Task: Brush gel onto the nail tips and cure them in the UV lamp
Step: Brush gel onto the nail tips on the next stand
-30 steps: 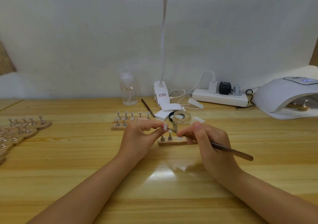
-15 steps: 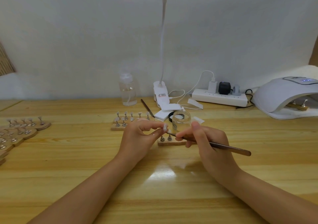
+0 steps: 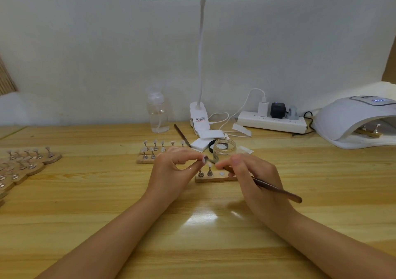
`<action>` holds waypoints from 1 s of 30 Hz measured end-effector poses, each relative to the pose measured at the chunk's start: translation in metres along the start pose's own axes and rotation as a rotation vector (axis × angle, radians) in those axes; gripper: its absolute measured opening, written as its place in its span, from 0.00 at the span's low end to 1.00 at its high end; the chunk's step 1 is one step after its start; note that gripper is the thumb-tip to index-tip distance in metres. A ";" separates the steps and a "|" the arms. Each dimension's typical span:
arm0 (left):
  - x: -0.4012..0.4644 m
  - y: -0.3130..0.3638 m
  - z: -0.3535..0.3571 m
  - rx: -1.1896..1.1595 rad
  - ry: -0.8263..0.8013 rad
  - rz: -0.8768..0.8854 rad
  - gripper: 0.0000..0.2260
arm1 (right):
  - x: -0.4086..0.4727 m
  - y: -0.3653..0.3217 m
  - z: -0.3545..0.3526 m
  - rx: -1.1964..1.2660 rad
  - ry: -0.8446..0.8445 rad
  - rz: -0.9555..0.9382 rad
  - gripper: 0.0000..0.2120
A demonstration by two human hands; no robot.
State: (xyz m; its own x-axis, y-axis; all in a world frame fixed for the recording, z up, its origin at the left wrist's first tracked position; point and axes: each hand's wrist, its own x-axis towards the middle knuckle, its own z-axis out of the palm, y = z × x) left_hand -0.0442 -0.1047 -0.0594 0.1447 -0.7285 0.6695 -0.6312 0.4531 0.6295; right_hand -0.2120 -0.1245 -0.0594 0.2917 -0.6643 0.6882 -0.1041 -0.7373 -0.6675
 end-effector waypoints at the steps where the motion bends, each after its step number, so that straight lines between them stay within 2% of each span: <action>1: 0.000 0.001 0.000 0.004 0.004 0.001 0.12 | -0.001 0.001 0.000 0.022 0.010 0.000 0.19; 3: 0.000 0.002 0.000 0.005 0.010 -0.010 0.11 | -0.001 0.001 -0.001 0.020 0.045 -0.038 0.20; 6: -0.001 0.004 0.000 0.005 0.010 -0.019 0.11 | 0.001 0.000 0.000 -0.075 0.035 -0.075 0.16; 11: -0.001 0.006 0.000 0.004 0.005 -0.043 0.11 | -0.001 0.003 -0.001 -0.028 0.064 -0.078 0.21; 15: -0.001 0.007 0.000 0.013 -0.017 -0.037 0.11 | 0.001 0.002 0.000 -0.135 0.024 -0.095 0.17; 19: -0.001 0.007 0.001 0.009 -0.012 -0.047 0.10 | 0.001 0.003 -0.001 -0.075 0.058 -0.091 0.22; 23: -0.001 0.006 0.001 0.022 -0.009 -0.041 0.11 | 0.001 0.001 -0.001 -0.163 0.033 -0.113 0.18; 27: -0.001 0.006 0.001 0.031 -0.009 -0.047 0.11 | 0.001 0.003 -0.001 -0.079 0.061 -0.086 0.22; 30: -0.001 0.006 0.000 0.040 -0.019 -0.047 0.11 | 0.001 0.003 -0.001 -0.149 0.064 -0.122 0.19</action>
State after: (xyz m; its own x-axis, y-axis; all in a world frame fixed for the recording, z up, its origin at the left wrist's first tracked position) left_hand -0.0481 -0.1016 -0.0567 0.1603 -0.7584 0.6318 -0.6542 0.3977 0.6433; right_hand -0.2128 -0.1274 -0.0600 0.2503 -0.5718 0.7813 -0.2125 -0.8198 -0.5318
